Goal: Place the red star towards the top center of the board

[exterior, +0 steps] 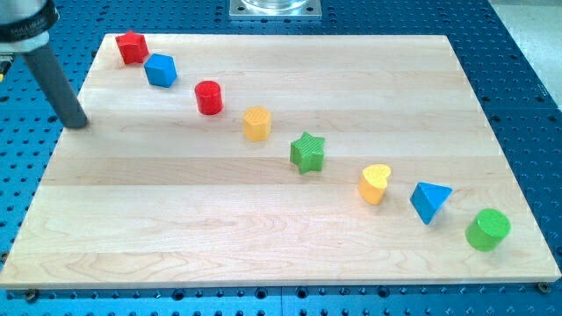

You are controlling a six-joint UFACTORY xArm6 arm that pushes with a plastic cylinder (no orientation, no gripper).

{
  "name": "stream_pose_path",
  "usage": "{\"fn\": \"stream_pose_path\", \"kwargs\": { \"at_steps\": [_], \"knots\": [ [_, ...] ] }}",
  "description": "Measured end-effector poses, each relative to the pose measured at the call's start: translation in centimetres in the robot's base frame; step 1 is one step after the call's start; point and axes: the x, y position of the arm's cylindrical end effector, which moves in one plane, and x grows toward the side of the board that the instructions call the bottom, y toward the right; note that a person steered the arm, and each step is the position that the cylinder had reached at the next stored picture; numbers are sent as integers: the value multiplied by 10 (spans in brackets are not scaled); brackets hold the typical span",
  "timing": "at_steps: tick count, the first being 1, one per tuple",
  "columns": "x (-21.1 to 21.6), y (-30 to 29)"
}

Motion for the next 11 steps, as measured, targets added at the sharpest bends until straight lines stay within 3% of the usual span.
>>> {"fn": "stream_pose_path", "kwargs": {
  "at_steps": [3,4,6,11],
  "knots": [
    [-133,7],
    [-140,57],
    [-104,201],
    [-120,184]
  ]
}}
